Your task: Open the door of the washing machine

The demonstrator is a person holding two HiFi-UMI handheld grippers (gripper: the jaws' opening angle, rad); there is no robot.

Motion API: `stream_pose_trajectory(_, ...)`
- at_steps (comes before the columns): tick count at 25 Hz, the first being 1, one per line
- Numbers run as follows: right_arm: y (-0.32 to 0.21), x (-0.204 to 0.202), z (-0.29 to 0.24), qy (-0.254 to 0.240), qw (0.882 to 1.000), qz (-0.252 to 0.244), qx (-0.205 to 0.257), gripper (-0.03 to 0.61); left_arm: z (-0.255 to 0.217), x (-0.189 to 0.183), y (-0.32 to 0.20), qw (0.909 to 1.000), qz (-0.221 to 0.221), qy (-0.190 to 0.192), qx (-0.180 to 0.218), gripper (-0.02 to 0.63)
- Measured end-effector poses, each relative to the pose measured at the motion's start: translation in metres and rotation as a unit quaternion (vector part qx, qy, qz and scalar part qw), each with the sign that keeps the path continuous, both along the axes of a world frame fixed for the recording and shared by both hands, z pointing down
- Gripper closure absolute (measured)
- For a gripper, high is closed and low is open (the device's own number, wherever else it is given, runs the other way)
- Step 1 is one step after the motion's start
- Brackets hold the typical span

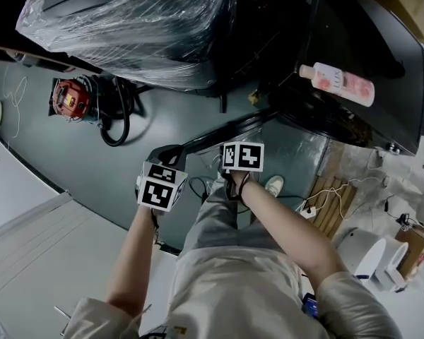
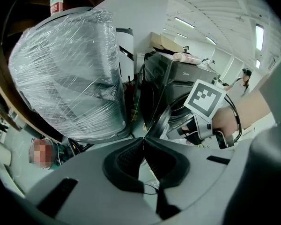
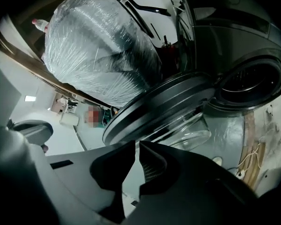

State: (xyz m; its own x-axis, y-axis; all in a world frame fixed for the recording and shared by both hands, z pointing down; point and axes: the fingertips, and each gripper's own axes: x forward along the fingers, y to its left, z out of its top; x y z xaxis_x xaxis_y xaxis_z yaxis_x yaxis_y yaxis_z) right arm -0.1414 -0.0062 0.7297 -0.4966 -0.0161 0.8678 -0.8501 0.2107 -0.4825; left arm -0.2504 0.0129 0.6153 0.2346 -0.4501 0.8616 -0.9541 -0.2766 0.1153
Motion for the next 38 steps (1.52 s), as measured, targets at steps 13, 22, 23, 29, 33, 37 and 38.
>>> stream_pose_trajectory(13, -0.058, 0.068, -0.105, -0.043, 0.983, -0.069, 0.166, 0.551, -0.055, 0.051, -0.065, 0.9972, 0.049, 0.012, 0.055, 0.592)
stream_pose_trajectory(22, -0.093, 0.147, -0.208, -0.07, 0.954, -0.042, 0.288, 0.551, -0.124, 0.127, -0.109, 0.9854, 0.105, 0.011, 0.134, 0.592)
stream_pose_trajectory(23, -0.095, 0.155, -0.22, -0.069, 0.95, -0.042, 0.302, 0.551, -0.133, 0.135, -0.114, 0.9833, 0.109, 0.013, 0.145, 0.592)
stream_pose_trajectory(29, -0.105, 0.199, -0.292, -0.073, 0.922, -0.036, 0.378, 0.551, -0.192, 0.187, -0.138, 0.9674, 0.138, 0.021, 0.211, 0.592)
stream_pose_trajectory(33, -0.105, 0.227, -0.34, -0.079, 0.901, -0.022, 0.426, 0.551, -0.236, 0.219, -0.146, 0.9532, 0.153, 0.036, 0.259, 0.592)
stream_pose_trajectory(37, -0.103, 0.253, -0.387, -0.079, 0.874, -0.007, 0.479, 0.551, -0.283, 0.246, -0.146, 0.9329, 0.165, 0.054, 0.316, 0.592)
stream_pose_trajectory(38, -0.101, 0.259, -0.398, -0.081, 0.868, -0.003, 0.49, 0.551, -0.293, 0.251, -0.145, 0.9284, 0.167, 0.059, 0.327, 0.592)
